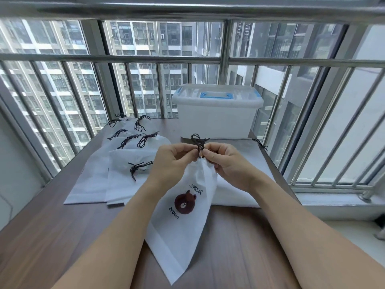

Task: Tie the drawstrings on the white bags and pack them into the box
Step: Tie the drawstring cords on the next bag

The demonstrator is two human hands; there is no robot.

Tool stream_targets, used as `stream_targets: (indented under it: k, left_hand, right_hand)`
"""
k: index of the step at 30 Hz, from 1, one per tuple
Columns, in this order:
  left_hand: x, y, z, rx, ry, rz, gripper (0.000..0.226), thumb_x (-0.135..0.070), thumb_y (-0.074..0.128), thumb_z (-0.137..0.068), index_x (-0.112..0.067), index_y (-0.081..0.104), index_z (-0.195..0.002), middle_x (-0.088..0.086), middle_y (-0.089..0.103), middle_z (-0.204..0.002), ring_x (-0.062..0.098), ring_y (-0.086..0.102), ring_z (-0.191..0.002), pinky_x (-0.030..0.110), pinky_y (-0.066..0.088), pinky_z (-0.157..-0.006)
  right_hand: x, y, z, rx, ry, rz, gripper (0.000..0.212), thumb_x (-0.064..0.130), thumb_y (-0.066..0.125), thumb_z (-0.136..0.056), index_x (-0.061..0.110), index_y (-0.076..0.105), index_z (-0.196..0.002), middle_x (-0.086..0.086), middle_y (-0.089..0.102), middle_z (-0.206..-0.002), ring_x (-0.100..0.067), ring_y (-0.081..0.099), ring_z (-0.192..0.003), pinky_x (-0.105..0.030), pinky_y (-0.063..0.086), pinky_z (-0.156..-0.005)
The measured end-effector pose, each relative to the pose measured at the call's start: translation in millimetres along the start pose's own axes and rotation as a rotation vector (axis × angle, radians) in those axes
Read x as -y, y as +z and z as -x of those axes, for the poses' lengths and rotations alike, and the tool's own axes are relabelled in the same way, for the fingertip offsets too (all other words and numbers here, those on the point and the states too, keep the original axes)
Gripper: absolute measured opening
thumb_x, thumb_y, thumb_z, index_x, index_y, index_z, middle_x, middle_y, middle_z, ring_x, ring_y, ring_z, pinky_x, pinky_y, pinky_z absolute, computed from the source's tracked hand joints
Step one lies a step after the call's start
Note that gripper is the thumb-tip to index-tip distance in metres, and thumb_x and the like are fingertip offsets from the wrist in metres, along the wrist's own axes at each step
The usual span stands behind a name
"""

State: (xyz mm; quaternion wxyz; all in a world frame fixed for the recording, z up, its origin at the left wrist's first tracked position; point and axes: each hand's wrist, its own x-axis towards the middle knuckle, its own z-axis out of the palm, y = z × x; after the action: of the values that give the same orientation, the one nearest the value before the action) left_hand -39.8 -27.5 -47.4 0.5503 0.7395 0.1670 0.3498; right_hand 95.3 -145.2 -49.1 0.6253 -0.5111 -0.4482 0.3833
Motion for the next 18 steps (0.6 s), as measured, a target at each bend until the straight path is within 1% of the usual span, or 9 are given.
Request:
stream_targets:
  k: [2,3,4,6,9,11,14,16,18]
  left_hand:
    - [-0.9,2.5,0.9,0.012,-0.064,0.09,0.009,-0.013,0.07,-0.091,-0.018,0.078,-0.092,0.005,0.078,-0.087,0.024,0.074,-0.087,0.032,0.057,-0.086]
    - [-1.8,3.9,1.7,0.019,-0.086,0.121,0.007,-0.016,0.074,-0.088,-0.016,0.078,-0.094,0.005,0.078,-0.089,0.025,0.074,-0.09,0.032,0.057,-0.088]
    - [-2.0,5.3,2.7,0.018,-0.096,0.134,0.01,-0.016,0.078,-0.084,-0.016,0.078,-0.094,0.003,0.078,-0.09,0.022,0.075,-0.091,0.029,0.057,-0.087]
    - [-0.9,6.6,3.6,0.017,-0.108,0.144,0.019,-0.008,0.083,-0.077,-0.015,0.077,-0.094,0.002,0.078,-0.089,0.016,0.075,-0.089,0.023,0.056,-0.083]
    - [2.1,4.6,4.0,0.051,-0.127,0.136,0.022,-0.001,0.082,-0.076,-0.008,0.077,-0.096,0.006,0.078,-0.09,0.019,0.075,-0.09,0.025,0.057,-0.086]
    - [4.7,3.0,3.0,0.045,-0.134,0.106,0.021,0.0,0.082,-0.076,-0.006,0.077,-0.095,0.007,0.078,-0.089,0.019,0.075,-0.089,0.025,0.057,-0.086]
    - [6.5,3.0,2.8,0.017,-0.133,0.021,0.015,-0.002,0.082,-0.076,-0.008,0.078,-0.089,0.003,0.078,-0.083,0.012,0.074,-0.081,0.02,0.057,-0.08]
    - [8.2,4.4,2.2,-0.01,-0.148,0.004,0.012,-0.002,0.082,-0.077,-0.007,0.078,-0.087,0.001,0.077,-0.08,0.008,0.072,-0.075,0.017,0.055,-0.075]
    - [9.9,5.7,2.3,-0.04,-0.167,0.024,0.011,-0.001,0.079,-0.079,-0.009,0.078,-0.086,0.002,0.077,-0.079,0.007,0.069,-0.073,0.018,0.055,-0.074]
  right_hand:
    - [-1.4,2.0,-1.2,-0.025,-0.012,-0.005,0.016,0.009,0.052,-0.102,0.009,0.065,-0.093,-0.004,0.062,-0.081,-0.014,0.056,-0.071,-0.025,0.044,-0.067]
    - [-1.3,2.6,-1.2,-0.036,-0.016,0.008,0.016,0.01,0.053,-0.103,0.009,0.065,-0.092,-0.004,0.062,-0.081,-0.014,0.056,-0.071,-0.024,0.044,-0.066]
    - [-1.4,2.8,-1.1,-0.045,-0.019,0.026,0.017,0.01,0.052,-0.103,0.01,0.064,-0.091,-0.002,0.061,-0.079,-0.012,0.056,-0.069,-0.022,0.044,-0.064]
    - [-1.7,1.9,-0.8,-0.049,-0.015,0.058,0.019,0.008,0.051,-0.103,0.011,0.062,-0.088,0.001,0.058,-0.074,-0.009,0.052,-0.064,-0.02,0.041,-0.059]
    - [-3.7,1.4,-0.4,-0.037,-0.013,0.128,0.016,0.007,0.055,-0.102,0.011,0.062,-0.088,0.004,0.054,-0.069,-0.006,0.046,-0.058,-0.018,0.037,-0.057]
    - [-3.9,1.3,-0.2,-0.051,-0.02,0.192,0.012,0.007,0.057,-0.101,0.007,0.063,-0.091,0.006,0.055,-0.069,-0.004,0.046,-0.058,-0.016,0.037,-0.057]
    - [-3.0,2.8,-0.5,-0.102,-0.058,0.374,0.011,0.006,0.058,-0.1,0.004,0.065,-0.091,0.013,0.059,-0.066,0.0,0.046,-0.057,-0.015,0.037,-0.058]
    - [-3.9,4.2,-1.1,-0.167,-0.113,0.571,0.014,0.007,0.06,-0.099,0.011,0.066,-0.086,0.015,0.058,-0.063,0.0,0.044,-0.056,-0.016,0.036,-0.058]
    - [-5.9,7.5,-2.2,-0.242,-0.187,0.753,0.015,0.008,0.061,-0.097,0.014,0.066,-0.084,0.014,0.053,-0.062,-0.003,0.043,-0.055,-0.016,0.034,-0.057]
